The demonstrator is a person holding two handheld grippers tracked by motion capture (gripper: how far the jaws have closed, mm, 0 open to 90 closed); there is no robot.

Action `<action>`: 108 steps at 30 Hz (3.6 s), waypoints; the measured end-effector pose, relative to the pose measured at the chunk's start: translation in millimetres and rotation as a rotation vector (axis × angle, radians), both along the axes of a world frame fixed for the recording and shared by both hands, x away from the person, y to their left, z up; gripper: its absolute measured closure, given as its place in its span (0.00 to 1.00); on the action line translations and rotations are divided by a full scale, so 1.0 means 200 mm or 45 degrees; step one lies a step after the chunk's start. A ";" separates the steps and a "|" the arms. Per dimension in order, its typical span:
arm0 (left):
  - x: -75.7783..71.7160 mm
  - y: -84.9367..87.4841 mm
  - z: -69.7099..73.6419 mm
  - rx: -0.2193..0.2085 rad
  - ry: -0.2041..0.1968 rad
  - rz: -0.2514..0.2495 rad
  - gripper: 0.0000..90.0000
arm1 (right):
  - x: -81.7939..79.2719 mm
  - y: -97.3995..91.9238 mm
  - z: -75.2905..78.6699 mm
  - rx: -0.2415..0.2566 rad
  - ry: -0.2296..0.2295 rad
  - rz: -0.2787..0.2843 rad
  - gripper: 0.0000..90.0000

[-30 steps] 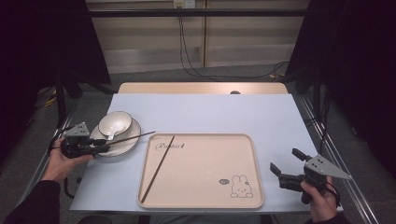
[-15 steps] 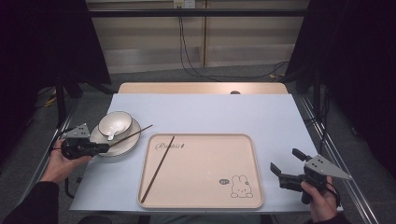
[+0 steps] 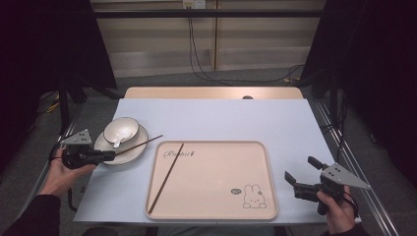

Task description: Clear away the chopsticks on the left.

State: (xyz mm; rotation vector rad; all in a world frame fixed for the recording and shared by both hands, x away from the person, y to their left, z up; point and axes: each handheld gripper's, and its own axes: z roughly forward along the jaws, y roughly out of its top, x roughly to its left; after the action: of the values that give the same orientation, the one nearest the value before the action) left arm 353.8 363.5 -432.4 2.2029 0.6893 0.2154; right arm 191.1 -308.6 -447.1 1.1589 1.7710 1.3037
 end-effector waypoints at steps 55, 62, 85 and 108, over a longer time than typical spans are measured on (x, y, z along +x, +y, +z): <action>-0.38 -0.62 0.09 -0.241 0.208 0.357 0.94 | 0.00 0.00 0.00 0.004 0.000 0.000 0.05; -0.41 -0.70 0.04 -0.199 0.220 0.407 0.94 | 0.00 0.00 0.00 0.004 -0.002 0.002 0.05; -0.44 -0.84 -0.09 -0.077 0.340 0.555 0.94 | 0.00 0.00 0.00 0.001 -0.004 0.006 0.05; -0.45 -0.89 -0.15 -0.066 0.377 0.525 0.92 | 0.00 0.00 0.00 0.002 -0.009 0.010 0.05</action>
State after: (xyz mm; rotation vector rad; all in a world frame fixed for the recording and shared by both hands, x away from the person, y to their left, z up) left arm 263.4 185.5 -461.5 2.0426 1.2990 0.0762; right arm 190.9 -308.0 -446.5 1.1480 1.7717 1.3128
